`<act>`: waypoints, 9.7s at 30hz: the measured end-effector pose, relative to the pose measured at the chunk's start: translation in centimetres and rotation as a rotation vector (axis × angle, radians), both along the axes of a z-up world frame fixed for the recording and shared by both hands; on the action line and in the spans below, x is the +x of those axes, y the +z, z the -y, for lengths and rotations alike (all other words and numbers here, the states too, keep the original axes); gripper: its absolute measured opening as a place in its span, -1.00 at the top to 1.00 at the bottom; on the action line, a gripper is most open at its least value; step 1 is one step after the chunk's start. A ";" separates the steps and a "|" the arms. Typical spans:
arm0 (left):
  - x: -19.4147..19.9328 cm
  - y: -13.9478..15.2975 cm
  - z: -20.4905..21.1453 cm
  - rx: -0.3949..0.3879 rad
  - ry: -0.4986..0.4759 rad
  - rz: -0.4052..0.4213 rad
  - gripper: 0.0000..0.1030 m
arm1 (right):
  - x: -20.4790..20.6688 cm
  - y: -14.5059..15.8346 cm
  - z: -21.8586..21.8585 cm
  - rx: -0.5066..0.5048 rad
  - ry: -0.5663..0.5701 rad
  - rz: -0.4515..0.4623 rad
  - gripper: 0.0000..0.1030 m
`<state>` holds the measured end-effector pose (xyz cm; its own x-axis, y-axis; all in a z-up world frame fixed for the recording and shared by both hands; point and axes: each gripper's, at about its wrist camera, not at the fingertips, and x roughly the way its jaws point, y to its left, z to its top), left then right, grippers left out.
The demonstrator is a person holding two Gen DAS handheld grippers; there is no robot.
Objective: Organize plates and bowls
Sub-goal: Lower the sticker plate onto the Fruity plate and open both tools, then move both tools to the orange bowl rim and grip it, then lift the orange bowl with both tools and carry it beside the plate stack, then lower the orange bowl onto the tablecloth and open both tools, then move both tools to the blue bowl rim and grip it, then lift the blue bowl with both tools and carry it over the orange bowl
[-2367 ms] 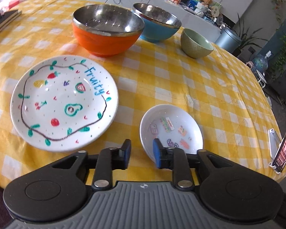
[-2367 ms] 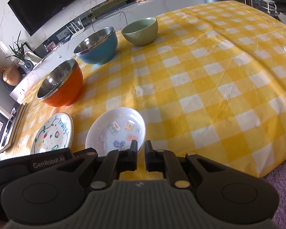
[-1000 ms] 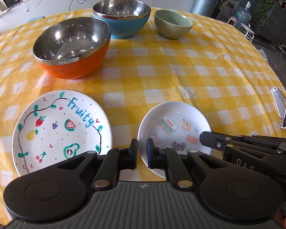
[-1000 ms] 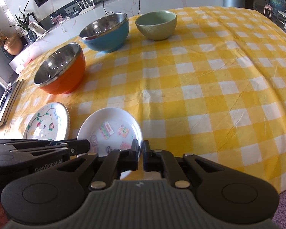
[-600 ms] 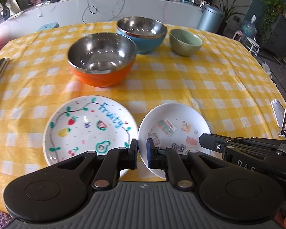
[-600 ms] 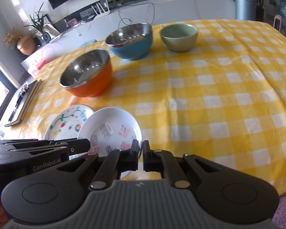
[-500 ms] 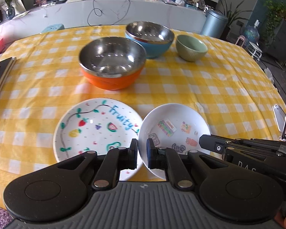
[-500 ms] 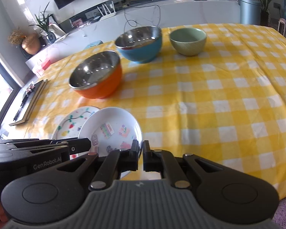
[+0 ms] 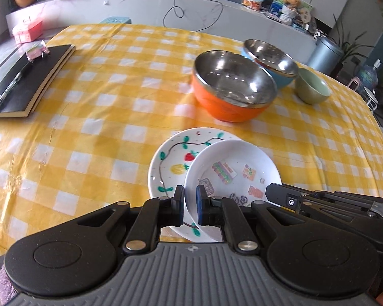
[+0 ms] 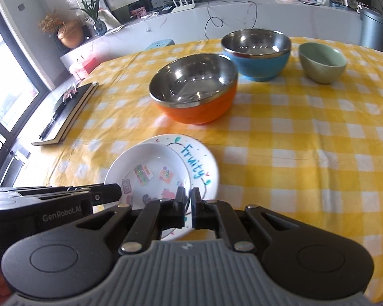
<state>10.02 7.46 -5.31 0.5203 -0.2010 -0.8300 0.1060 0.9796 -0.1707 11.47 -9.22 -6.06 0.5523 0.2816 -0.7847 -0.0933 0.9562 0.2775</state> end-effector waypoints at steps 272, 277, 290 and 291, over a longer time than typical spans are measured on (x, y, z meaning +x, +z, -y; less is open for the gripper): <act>16.9 3.9 9.5 -0.041 -0.020 0.119 0.83 | 16.0 3.9 12.4 0.118 -0.334 -0.022 0.70; 12.9 6.2 8.5 -0.044 -0.017 0.141 0.80 | 12.5 6.0 12.5 0.167 -0.324 -0.019 0.73; 3.2 8.9 7.2 -0.112 0.015 0.197 0.78 | 1.2 9.1 12.5 0.197 -0.361 0.059 0.83; 2.6 8.9 7.3 -0.116 0.019 0.197 0.78 | 0.4 9.1 12.6 0.200 -0.367 0.059 0.84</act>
